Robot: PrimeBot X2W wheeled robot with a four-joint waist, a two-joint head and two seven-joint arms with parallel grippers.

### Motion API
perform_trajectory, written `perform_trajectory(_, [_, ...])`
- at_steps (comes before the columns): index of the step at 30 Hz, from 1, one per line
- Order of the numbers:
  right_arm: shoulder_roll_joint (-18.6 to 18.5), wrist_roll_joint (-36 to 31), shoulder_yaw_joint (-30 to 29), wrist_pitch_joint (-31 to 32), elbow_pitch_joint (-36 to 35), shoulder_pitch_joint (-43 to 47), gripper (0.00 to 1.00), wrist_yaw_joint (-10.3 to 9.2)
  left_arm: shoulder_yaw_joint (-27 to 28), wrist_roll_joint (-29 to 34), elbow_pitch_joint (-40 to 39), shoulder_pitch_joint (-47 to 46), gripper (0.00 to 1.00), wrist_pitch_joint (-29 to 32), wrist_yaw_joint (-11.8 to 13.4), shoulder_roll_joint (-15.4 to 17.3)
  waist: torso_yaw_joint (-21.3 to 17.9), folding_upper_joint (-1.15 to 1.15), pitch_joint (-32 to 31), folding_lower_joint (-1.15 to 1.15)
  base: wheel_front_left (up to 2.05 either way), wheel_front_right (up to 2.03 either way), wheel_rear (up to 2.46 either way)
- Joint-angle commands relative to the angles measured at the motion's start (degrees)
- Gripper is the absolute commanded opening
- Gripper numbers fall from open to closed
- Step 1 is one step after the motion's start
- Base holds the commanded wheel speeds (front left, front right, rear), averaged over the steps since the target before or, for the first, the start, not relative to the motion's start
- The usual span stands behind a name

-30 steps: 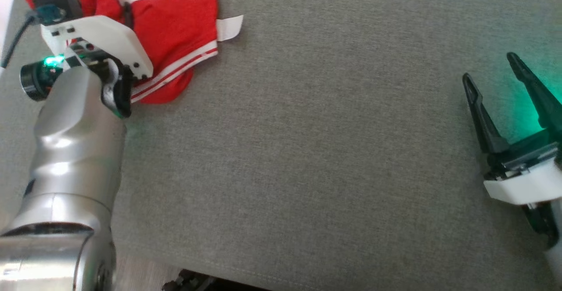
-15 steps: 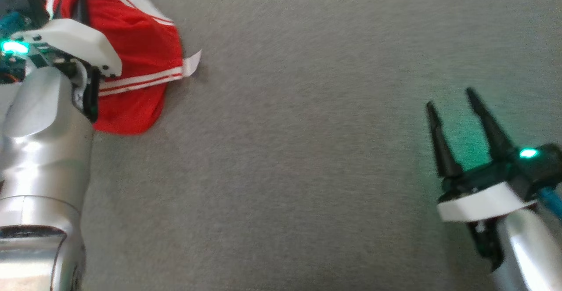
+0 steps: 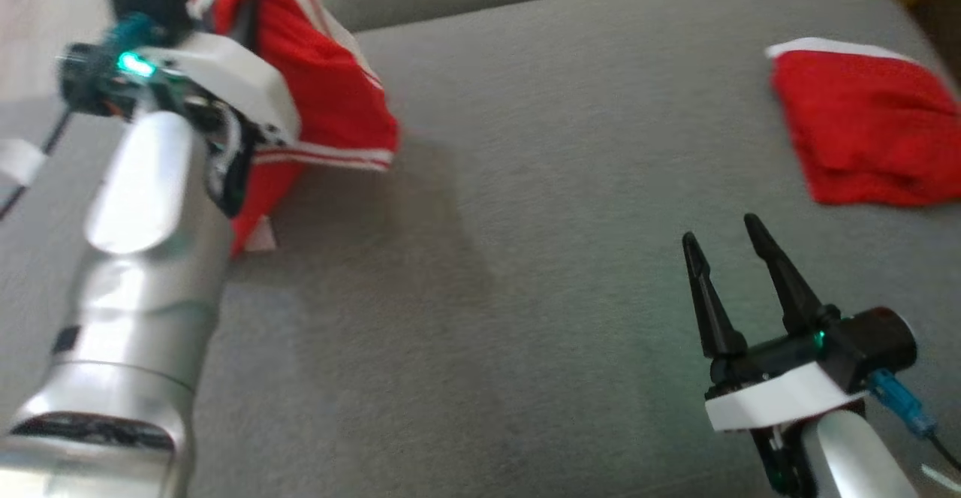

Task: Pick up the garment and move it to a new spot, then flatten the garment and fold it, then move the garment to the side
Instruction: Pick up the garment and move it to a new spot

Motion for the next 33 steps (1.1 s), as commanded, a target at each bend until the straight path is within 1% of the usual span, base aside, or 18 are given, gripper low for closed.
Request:
perform_trajectory(1, [0.4, -0.4, 1.0, -0.6, -2.0, 0.2, 1.00, -0.04, -0.1, -0.5, -3.3, -0.6, 0.00, 1.2, -0.3, 1.4, -5.3, 0.00, -4.1, 0.02, 0.00, 0.00, 0.00])
perform_trajectory(7, [1.2, -0.6, 0.7, -0.6, -2.7, 0.8, 1.00, -0.04, -5.8, -2.9, -7.8, 4.8, 0.00, 3.6, -0.3, -1.5, -6.9, 0.00, -3.1, 0.02, 0.00, 0.00, 0.00])
perform_trajectory(8, [1.2, -0.6, 0.7, -0.6, -2.7, 0.8, 1.00, -0.04, -5.8, -2.9, -7.8, 4.8, 0.00, 3.6, -0.3, -1.5, -6.9, 0.00, -3.1, 0.02, 0.00, 0.00, 0.00])
perform_trajectory(13, [1.9, -0.4, 1.4, -0.6, -2.8, -0.3, 1.00, -0.04, -9.6, -4.4, -8.1, 10.7, 0.00, 3.2, -0.3, -3.4, -7.5, 0.00, -1.0, 0.02, 0.00, 0.00, 0.00])
perform_trajectory(15, [2.2, -0.3, 2.0, -0.6, -2.6, -0.7, 1.00, -0.04, -10.6, -4.7, -6.7, 13.0, 0.00, 2.1, -0.1, -4.0, -7.5, 0.00, 0.1, 0.02, 0.00, 0.00, 0.00])
perform_trajectory(18, [2.4, -0.2, 3.1, -0.6, -2.4, -1.6, 1.00, -0.04, -11.8, -3.9, -4.0, 15.2, 0.00, -2.6, 0.7, -4.4, -7.6, 0.00, 1.8, 0.02, 0.00, 0.00, 0.00])
perform_trajectory(20, [2.5, 0.0, 3.2, -0.6, -2.2, -2.0, 1.00, -0.04, -11.5, -4.7, -1.9, 16.3, 0.00, -5.7, 1.3, -4.7, -7.5, 0.00, 2.4, 0.02, 0.00, 0.00, 0.00])
perform_trajectory(21, [2.4, 0.0, 3.1, -0.6, -2.0, -2.1, 1.00, -0.04, -11.5, -4.9, -1.1, 16.6, 0.15, -7.2, 1.6, -4.9, -7.3, 0.00, 2.5, 0.02, 0.00, 0.00, 0.00])
perform_trajectory(23, [2.3, 0.0, 2.6, -0.6, -1.7, -1.9, 1.00, -0.04, -11.2, -5.8, 0.2, 17.0, 0.87, -10.5, 2.9, -5.1, -6.7, 0.00, 2.3, 0.02, 0.00, 0.00, 0.00])
perform_trajectory(24, [2.2, 0.0, 2.4, -0.6, -1.4, -1.6, 1.00, -0.04, -11.4, -5.9, 0.6, 17.1, 0.91, -11.9, 3.6, -5.2, -6.3, 0.00, 1.9, 0.02, 0.00, 0.00, 0.00])
perform_trajectory(25, [2.0, -0.1, 2.4, -0.6, -1.1, -1.3, 1.00, -0.04, -11.6, -5.7, 0.9, 17.1, 1.00, -13.1, 4.3, -5.3, -5.8, 0.00, 1.2, 0.02, 0.00, 0.00, 0.00])
perform_trajectory(27, [1.9, -0.1, 2.5, -0.6, -0.5, -0.6, 1.00, -0.04, -12.3, -5.6, 1.0, 17.6, 1.00, -14.6, 5.0, -5.4, -4.6, 0.00, -0.6, 0.02, 0.00, 0.00, 0.00])
perform_trajectory(29, [1.7, 0.0, 2.5, -0.6, 0.3, 0.5, 1.00, -0.04, -12.9, -6.4, -0.4, 19.0, 1.00, -15.3, 5.2, -5.4, -3.1, 0.00, -3.3, 0.02, 0.00, 0.00, 0.00])
perform_trajectory(30, [1.7, 0.1, 2.5, -0.6, 0.6, 1.1, 1.00, -0.04, -13.2, -6.7, -1.6, 20.0, 1.00, -15.5, 5.7, -5.4, -2.4, 0.00, -4.7, 0.02, 0.00, 0.00, 0.00])
perform_trajectory(33, [1.7, 0.3, 1.9, -0.6, 1.2, 3.0, 1.00, -0.04, -12.3, -5.9, -8.9, 23.8, 1.00, -15.7, 8.9, -5.4, -0.2, 0.00, -8.0, 0.02, 0.00, 0.00, 0.00])
